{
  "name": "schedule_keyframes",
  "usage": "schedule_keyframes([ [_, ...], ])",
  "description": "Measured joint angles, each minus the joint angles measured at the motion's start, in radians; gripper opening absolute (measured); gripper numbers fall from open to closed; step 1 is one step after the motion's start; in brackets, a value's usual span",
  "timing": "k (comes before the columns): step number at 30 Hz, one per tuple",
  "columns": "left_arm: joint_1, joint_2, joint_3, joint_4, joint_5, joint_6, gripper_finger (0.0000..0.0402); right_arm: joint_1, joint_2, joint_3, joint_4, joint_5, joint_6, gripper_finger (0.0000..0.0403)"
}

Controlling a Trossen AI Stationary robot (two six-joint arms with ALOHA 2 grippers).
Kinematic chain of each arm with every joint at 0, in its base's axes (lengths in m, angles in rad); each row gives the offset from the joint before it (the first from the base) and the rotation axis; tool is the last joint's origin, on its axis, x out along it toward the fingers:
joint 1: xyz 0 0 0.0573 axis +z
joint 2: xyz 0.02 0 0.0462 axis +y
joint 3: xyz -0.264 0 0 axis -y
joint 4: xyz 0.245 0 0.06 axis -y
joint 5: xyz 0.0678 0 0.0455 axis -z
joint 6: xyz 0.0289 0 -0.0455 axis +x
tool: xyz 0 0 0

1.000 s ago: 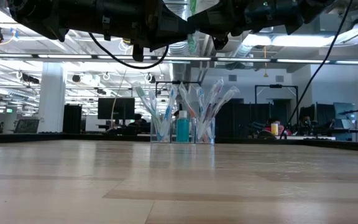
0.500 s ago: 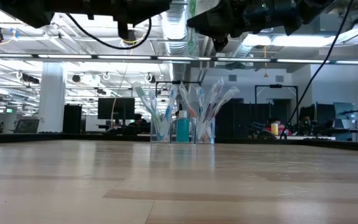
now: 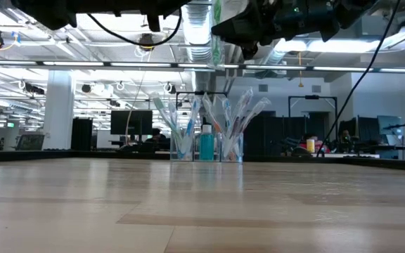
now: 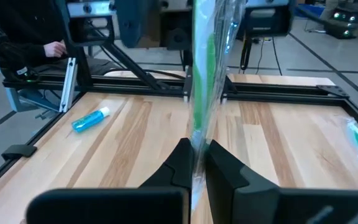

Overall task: Pick & Place toothbrushing station
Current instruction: Put the green toothbrush into the transparent organizer

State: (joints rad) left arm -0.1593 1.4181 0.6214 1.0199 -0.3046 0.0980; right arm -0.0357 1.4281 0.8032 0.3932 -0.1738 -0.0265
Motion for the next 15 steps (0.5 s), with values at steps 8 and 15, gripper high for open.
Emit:
schedule_keyframes([
  [8,0.025,0.011,0.007,-0.004,-0.008,-0.018,0.0158,0.000,0.000,0.000,0.004,0.000,0.000,0.0012],
  [15,0.057,0.016,0.007,0.001,-0.005,-0.079,0.0229,0.000,0.000,0.000,0.004,0.000,0.000,0.0012],
])
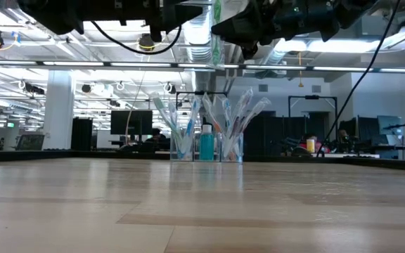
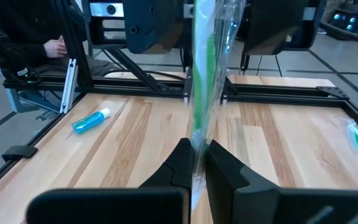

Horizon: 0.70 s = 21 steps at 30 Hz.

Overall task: Pick & Place toothbrushing station
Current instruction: Put the green toothbrush into the transparent organizer

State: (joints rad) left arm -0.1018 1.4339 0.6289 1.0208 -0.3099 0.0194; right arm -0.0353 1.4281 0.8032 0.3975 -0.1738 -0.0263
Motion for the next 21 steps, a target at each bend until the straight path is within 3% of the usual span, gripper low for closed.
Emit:
schedule_keyframes([
  [5,0.002,0.000,0.001,0.015,0.001,-0.002,0.0241,0.000,0.000,0.000,0.000,0.011,0.000,0.0012],
  [21,0.006,0.095,0.098,0.018,0.019,0.001,0.0230,0.000,0.000,-0.001,-0.039,0.047,0.000,0.0012],
])
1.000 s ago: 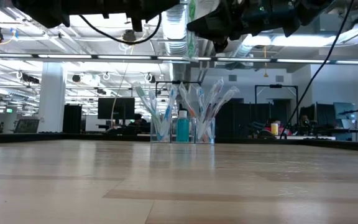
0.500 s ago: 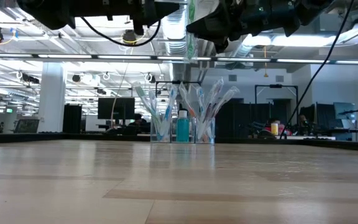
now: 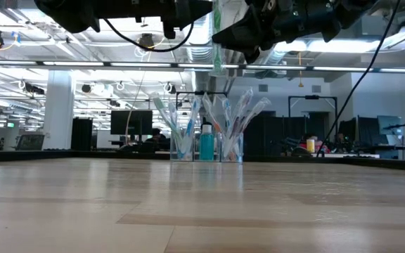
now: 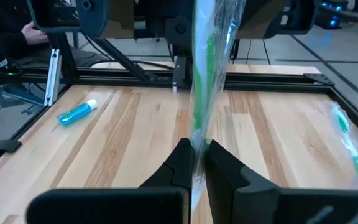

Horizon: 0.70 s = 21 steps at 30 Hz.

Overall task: Pick & Place toothbrushing station
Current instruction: Put the green toothbrush into the transparent organizer

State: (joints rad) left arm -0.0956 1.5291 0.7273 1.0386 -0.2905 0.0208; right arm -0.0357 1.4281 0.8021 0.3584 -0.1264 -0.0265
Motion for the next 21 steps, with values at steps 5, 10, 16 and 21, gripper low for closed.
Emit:
schedule_keyframes([
  [5,0.000,0.000,0.000,0.000,-0.017,0.000,0.0220,0.000,0.000,0.000,0.001,0.001,0.000,0.0012],
  [10,0.000,0.000,0.000,0.001,-0.028,0.000,0.0197,0.001,0.000,0.000,0.001,0.001,0.000,0.0012],
  [16,0.011,0.000,0.000,0.001,-0.045,-0.003,0.0149,0.000,0.000,0.000,0.001,0.002,0.001,0.0012],
  [21,0.013,0.000,0.000,0.000,-0.043,-0.053,0.0089,0.000,0.000,0.000,0.001,0.005,0.001,0.0012],
])
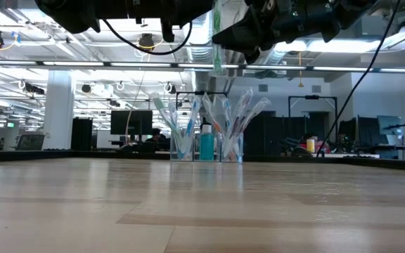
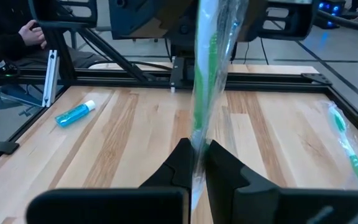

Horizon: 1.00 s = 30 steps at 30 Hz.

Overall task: Pick & Place toothbrushing station
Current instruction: Put the green toothbrush into the transparent organizer

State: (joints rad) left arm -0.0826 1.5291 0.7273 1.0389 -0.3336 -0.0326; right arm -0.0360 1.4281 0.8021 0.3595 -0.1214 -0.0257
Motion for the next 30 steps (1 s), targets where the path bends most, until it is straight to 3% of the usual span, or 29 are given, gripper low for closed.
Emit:
schedule_keyframes([
  [6,-0.001,0.000,0.000,-0.001,0.001,-0.008,0.0011,0.000,0.000,0.000,-0.002,0.020,0.000,0.0014],
  [14,0.000,0.000,-0.001,-0.008,-0.004,-0.028,0.0005,-0.008,0.000,0.000,-0.015,0.030,0.000,0.0020],
  [30,-0.004,-0.001,-0.022,-0.033,0.024,-0.082,0.0001,-0.010,0.001,0.000,-0.035,0.097,-0.018,0.0074],
])
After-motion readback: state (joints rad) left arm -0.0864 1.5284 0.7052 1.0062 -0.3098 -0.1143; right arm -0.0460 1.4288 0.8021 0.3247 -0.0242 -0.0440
